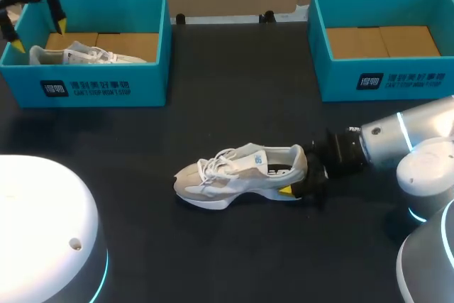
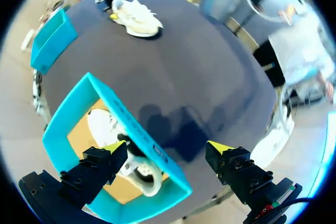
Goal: Take the shoe out of the shoebox, open the shoe tongue, remove and reinsert the insole, then place the shoe into the shoebox
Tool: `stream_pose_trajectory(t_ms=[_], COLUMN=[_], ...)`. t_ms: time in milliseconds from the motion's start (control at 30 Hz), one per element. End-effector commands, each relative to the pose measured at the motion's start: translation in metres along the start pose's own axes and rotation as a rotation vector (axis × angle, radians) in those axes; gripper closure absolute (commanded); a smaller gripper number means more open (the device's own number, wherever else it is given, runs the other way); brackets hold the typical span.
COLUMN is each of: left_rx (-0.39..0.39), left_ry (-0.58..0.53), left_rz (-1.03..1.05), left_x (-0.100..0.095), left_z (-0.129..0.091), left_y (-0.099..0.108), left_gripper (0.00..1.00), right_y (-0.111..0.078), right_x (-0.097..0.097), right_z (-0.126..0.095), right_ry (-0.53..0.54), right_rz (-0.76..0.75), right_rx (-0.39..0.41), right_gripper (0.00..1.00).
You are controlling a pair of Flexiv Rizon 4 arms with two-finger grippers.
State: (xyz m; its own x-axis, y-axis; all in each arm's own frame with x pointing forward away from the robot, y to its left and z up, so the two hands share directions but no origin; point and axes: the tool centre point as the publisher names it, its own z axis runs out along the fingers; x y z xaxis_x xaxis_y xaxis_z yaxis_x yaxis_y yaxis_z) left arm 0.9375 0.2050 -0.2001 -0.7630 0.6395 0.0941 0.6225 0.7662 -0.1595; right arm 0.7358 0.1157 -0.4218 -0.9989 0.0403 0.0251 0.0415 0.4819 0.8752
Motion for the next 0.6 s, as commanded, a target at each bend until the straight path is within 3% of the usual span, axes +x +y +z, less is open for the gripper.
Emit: stream_pose_trajectory(t_ms=[33, 167, 600], left_rx=[-0.077, -0.066, 0.064], left_ry=[0.021, 0.024, 0.083], left_rz=[-0.795, -0.885, -1.076], left_x=[-0.002, -0.008, -0.018], left_z=[0.008, 0.014, 0.036], left_y=[-0.048, -0.080, -0.148], left_gripper=[0.00, 0.00, 0.00], right_y=[-0.002, -0.002, -0.002], right_x=[-0.002, -0.002, -0.002], right_z=[0.002, 0.002, 0.002], right_ry=[-0.001, -0.001, -0.001], right_rz=[0.001, 0.001, 0.001], right_rx=[0.003, 0.003, 0.003], right_gripper=[1.00, 1.00, 1.00])
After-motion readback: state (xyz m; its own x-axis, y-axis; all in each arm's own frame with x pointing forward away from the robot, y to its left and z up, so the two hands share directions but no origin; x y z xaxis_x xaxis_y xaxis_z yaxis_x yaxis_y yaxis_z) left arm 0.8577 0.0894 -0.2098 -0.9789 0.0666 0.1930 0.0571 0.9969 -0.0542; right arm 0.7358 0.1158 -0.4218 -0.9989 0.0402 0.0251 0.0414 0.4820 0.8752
